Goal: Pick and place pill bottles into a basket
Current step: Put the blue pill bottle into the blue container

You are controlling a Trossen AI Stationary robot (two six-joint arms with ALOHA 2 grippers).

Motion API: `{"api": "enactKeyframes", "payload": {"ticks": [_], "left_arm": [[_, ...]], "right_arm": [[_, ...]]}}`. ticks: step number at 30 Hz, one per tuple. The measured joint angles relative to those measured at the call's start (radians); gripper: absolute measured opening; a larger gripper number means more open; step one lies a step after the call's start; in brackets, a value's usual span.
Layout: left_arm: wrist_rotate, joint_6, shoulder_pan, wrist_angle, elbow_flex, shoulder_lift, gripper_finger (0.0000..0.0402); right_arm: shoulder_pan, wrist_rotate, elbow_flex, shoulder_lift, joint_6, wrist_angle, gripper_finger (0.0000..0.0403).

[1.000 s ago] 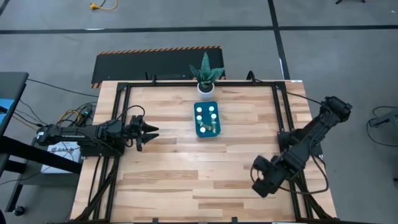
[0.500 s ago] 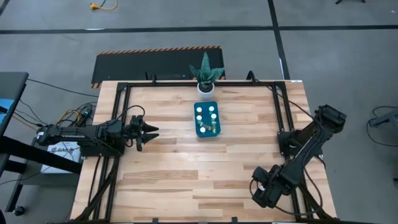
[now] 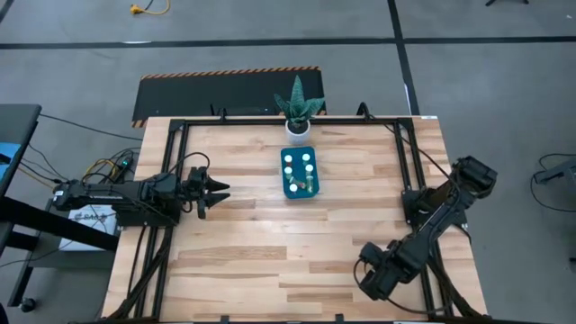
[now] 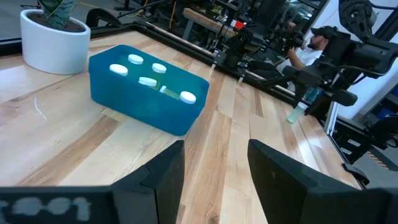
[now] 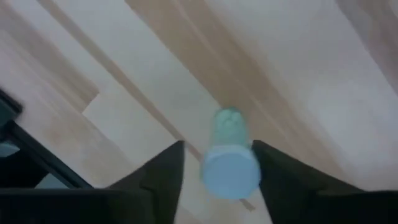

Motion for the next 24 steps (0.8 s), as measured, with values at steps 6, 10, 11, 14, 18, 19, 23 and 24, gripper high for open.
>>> {"api": "enactKeyframes", "payload": {"ticks": [6, 10, 11, 14, 18, 19, 23, 24], "left_arm": [[0.0, 0.0, 0.0, 0.0, 0.0, 0.0, 0.0165], [0.0, 0.0, 0.0, 0.0, 0.0, 0.0, 0.0165], [0.0, 0.0, 0.0, 0.0, 0.0, 0.0, 0.0165], [0.0, 0.0, 0.0, 0.0, 0.0, 0.0, 0.0165], [0.0, 0.0, 0.0, 0.0, 0.0, 0.0, 0.0165], [0.0, 0.0, 0.0, 0.0, 0.0, 0.0, 0.0165], [0.0, 0.0, 0.0, 0.0, 0.0, 0.0, 0.0165], [0.0, 0.0, 0.0, 0.0, 0.0, 0.0, 0.0165]], "right_arm": [[-0.039, 0.0, 0.0, -0.001, -0.015, -0.001, 0.0097], [-0.079, -0.013, 0.002, -0.001, -0.064, 0.011, 0.0099], [-0.095, -0.018, 0.008, -0.001, -0.086, 0.009, 0.0106], [-0.162, -0.018, 0.038, -0.001, -0.187, 0.007, 0.0131], [-0.296, -0.007, 0.095, -0.002, -0.393, 0.008, 0.0121], [-0.334, -0.003, 0.111, -0.002, -0.454, 0.008, 0.0112], [-0.496, 0.0, 0.189, -0.002, -0.692, 0.008, 0.0097], [-0.538, 0.0, 0.211, -0.002, -0.745, 0.008, 0.0097]]}}
